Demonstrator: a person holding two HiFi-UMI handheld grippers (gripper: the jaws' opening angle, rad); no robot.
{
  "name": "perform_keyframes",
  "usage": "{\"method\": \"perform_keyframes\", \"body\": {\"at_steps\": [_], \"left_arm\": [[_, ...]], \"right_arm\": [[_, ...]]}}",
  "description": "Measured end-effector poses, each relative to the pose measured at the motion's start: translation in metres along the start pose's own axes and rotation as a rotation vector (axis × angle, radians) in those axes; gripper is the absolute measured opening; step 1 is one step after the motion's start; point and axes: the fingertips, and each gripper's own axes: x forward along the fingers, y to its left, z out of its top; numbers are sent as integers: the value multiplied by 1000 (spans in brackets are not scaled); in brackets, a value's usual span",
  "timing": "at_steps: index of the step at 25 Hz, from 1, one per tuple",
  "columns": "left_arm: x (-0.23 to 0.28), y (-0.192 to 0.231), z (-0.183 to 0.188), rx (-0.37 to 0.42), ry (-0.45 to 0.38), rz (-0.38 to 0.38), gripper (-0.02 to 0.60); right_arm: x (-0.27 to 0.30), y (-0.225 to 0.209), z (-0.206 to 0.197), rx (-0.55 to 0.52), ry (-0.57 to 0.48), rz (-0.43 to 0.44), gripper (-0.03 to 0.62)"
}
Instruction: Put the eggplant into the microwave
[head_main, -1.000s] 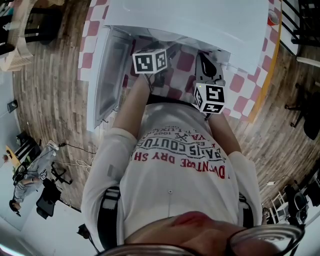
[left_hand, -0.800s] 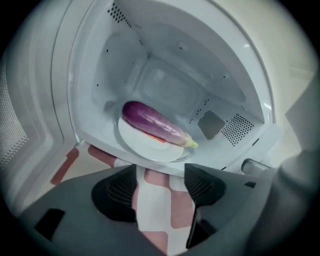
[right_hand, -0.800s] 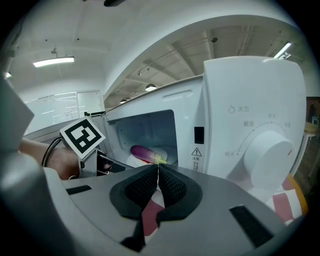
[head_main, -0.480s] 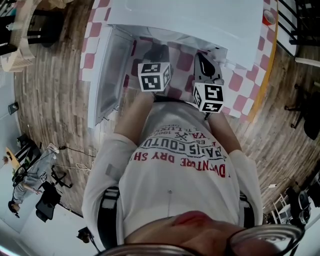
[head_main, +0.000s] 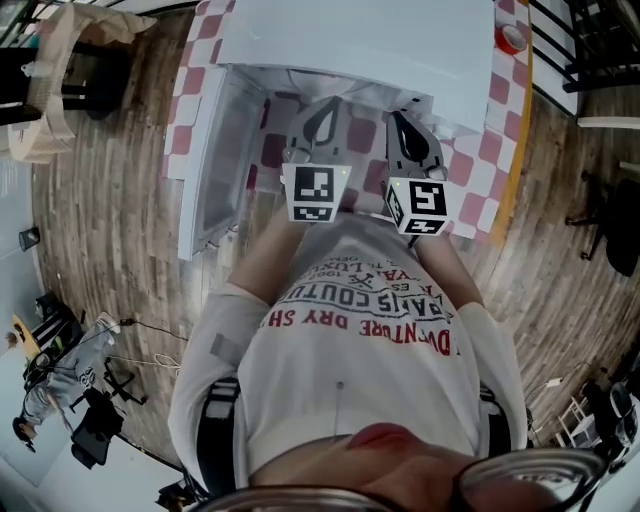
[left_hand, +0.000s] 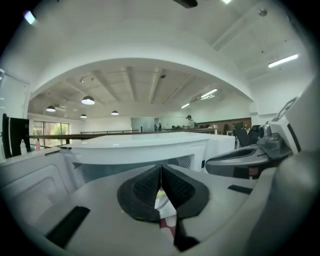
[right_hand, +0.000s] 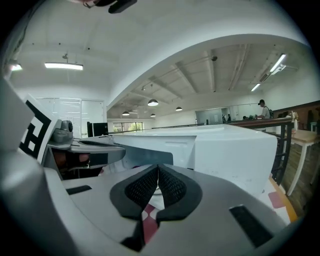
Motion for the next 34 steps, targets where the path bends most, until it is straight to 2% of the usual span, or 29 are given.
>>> {"method": "perform_keyframes", "body": {"at_steps": [6, 9, 13, 26, 34], "left_arm": [[-16, -10, 16, -71, -102, -23, 28], [-21, -12, 23, -48, -123, -18, 28], [-26, -16, 31, 28, -146, -8, 28], [-17, -13, 15, -97, -64, -56, 28], [-15, -29, 10, -147, -62, -71, 28]], "right_arm": [[-17, 0, 13, -23, -47, -14, 26], [-20, 0, 17, -45, -52, -9, 26], [-22, 3, 18, -67, -46, 7, 26], [-17, 3, 19, -59, -31, 12, 26], [-26, -7, 9, -56, -3, -12, 26]]}}
